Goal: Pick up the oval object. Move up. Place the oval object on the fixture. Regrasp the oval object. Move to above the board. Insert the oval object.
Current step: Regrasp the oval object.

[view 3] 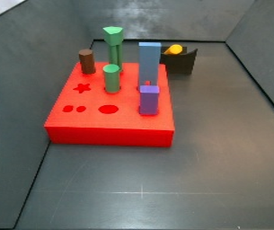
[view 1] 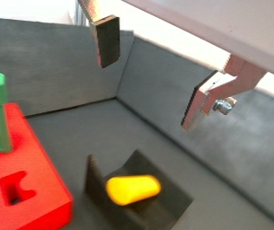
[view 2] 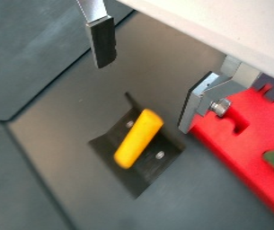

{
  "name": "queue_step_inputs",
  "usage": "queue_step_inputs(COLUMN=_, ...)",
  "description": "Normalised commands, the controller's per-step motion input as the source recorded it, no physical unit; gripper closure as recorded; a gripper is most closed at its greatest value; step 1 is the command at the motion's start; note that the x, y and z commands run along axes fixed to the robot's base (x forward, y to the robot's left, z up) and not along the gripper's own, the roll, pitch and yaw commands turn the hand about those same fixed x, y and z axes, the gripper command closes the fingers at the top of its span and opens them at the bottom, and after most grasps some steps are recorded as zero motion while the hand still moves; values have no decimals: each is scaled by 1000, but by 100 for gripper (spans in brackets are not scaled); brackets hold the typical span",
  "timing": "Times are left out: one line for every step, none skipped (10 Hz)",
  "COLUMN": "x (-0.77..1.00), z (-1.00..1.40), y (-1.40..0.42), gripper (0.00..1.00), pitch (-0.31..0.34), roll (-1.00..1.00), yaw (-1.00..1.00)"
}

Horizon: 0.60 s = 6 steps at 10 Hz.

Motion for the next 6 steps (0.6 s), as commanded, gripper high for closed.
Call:
queue_step_inputs(x=22, z=-6, y=-18, gripper=0, pitch=-1, roll=1000, yaw=14)
queue_step_inputs(x=31, z=-1, y=-25, gripper=0, pitch=9, roll=1000, yaw=16)
queue_step_inputs(x=42, z=-10, y=-28, gripper=0, pitch=25, roll=1000, yaw=18)
queue_step_inputs(x=57, z=-12, y=-28, gripper=0, pitch=55, roll=1000, yaw=27)
queue_step_inputs(x=65, z=-6, y=-33, gripper=0, pitch=87, roll=1000, yaw=37)
queue_step_inputs(x=77, z=-8, y=-34, gripper=0, pitch=113, roll=892, yaw=54)
